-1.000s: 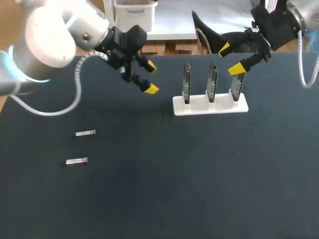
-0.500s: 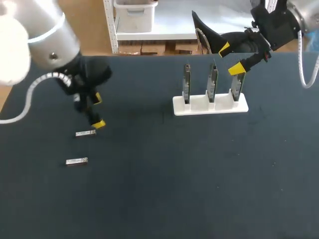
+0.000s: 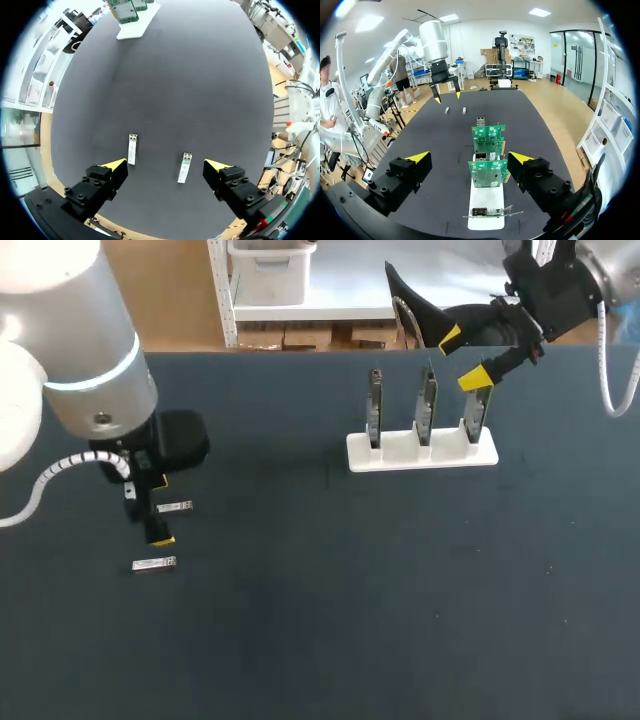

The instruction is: Pick up the optical module with the left hand, and insert it into the network port with the right hand.

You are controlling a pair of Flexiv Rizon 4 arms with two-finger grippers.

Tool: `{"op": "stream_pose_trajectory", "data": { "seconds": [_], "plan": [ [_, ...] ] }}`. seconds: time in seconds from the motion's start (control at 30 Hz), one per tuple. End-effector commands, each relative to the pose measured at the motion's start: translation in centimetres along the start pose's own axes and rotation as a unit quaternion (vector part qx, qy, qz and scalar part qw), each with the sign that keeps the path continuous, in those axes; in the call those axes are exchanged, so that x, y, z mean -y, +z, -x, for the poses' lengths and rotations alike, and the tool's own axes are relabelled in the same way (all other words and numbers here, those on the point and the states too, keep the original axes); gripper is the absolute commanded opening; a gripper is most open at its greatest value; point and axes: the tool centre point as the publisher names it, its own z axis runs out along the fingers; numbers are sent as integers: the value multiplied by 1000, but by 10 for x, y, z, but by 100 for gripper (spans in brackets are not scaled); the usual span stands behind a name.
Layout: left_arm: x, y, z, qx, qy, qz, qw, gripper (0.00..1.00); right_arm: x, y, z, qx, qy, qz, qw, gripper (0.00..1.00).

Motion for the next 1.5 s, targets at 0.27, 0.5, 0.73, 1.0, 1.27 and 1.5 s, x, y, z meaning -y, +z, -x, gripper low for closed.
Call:
{"op": "stream_pose_trajectory", "data": {
  "seconds": [0.27,0.5,0.73,1.0,1.27,1.5],
  "plan": [
    [-24,28,-14,-20,16,-27,999,100,1,0,0,0,0,1,1000,100],
    [-37,40,-22,-31,14,-23,999,100,1,0,0,0,0,1,1000,100],
    [-46,44,-14,-32,21,-21,999,100,1,0,0,0,0,1,1000,100],
    [-51,49,-10,-22,26,-26,999,100,1,0,0,0,0,1,1000,100],
    [-52,57,-14,-22,22,-34,999,100,1,0,0,0,0,1,1000,100],
    [-53,62,-16,-23,20,-39,999,100,1,0,0,0,0,1,1000,100]
  ]
}}
